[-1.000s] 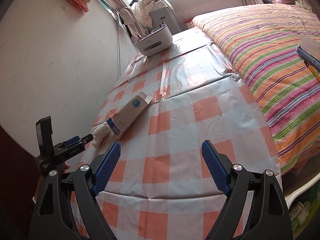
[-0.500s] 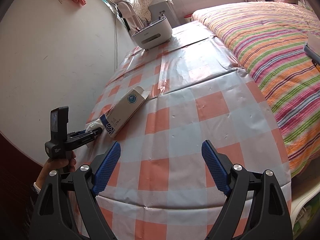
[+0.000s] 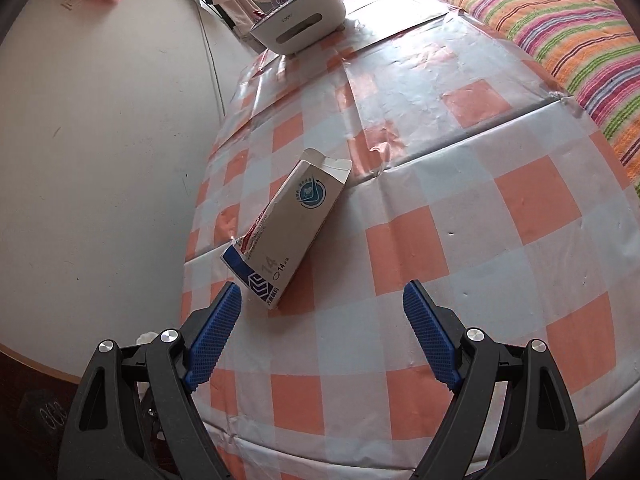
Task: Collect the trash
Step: 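Grasp the white medicine box with the right tool while the left tool grasps the white tissue, then carry the white box and tissue over the cream bin with both tools, then open the right tool to drop the box while the left tool drops the tissue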
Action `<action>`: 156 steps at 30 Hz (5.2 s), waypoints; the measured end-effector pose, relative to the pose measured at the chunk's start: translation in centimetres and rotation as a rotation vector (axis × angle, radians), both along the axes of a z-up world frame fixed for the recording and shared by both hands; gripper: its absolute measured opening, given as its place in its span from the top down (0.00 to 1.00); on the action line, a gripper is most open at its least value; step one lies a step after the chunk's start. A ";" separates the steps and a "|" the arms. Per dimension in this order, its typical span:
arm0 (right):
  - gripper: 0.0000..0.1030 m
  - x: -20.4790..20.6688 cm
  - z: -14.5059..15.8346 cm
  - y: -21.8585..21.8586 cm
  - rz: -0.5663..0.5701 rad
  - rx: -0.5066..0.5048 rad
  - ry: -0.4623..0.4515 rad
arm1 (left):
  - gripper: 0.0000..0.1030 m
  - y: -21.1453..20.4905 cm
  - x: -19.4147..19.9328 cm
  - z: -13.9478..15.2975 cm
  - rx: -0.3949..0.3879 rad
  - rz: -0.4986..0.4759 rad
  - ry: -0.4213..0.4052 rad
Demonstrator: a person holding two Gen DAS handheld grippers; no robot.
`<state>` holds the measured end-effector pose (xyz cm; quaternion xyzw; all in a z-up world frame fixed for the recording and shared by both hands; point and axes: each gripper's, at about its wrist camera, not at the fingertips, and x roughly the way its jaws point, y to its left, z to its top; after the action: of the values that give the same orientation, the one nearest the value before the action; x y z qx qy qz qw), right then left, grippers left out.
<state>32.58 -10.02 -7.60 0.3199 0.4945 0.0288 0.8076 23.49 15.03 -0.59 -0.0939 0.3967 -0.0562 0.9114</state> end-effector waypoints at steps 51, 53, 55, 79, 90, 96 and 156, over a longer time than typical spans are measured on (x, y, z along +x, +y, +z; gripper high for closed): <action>0.52 -4.5 -2.1 0.8 0.087 -0.005 0.042 | 0.70 -1.1 -8.7 -1.2 -0.081 -0.033 -0.072; 0.52 -6.9 -1.7 -0.3 0.091 -0.015 0.007 | 0.70 -1.6 -9.0 -1.3 -0.079 -0.047 -0.076; 0.52 -9.2 -1.3 -1.5 0.090 -0.027 -0.028 | 0.70 -2.2 -9.4 -1.4 -0.073 -0.061 -0.079; 0.51 -25.7 -0.1 -10.9 -0.037 -0.139 -0.311 | 0.70 -11.0 -16.4 -2.6 -0.034 -0.223 -0.054; 0.51 -29.4 0.4 -14.8 -0.132 -0.177 -0.405 | 0.70 -15.8 -18.1 -1.7 -0.041 -0.285 -0.030; 0.51 -31.3 0.8 -16.0 -0.164 -0.193 -0.446 | 0.70 -18.3 -18.6 -1.8 -0.030 -0.321 -0.012; 0.23 -42.3 2.8 -30.7 -0.815 -0.159 -0.602 | 0.70 -38.6 -19.3 -4.4 0.133 -0.706 0.047</action>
<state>-9.75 -40.75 -4.83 0.4020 0.0758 -0.2354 0.8816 4.17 -23.58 -4.96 0.1070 0.4282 -0.3395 0.8306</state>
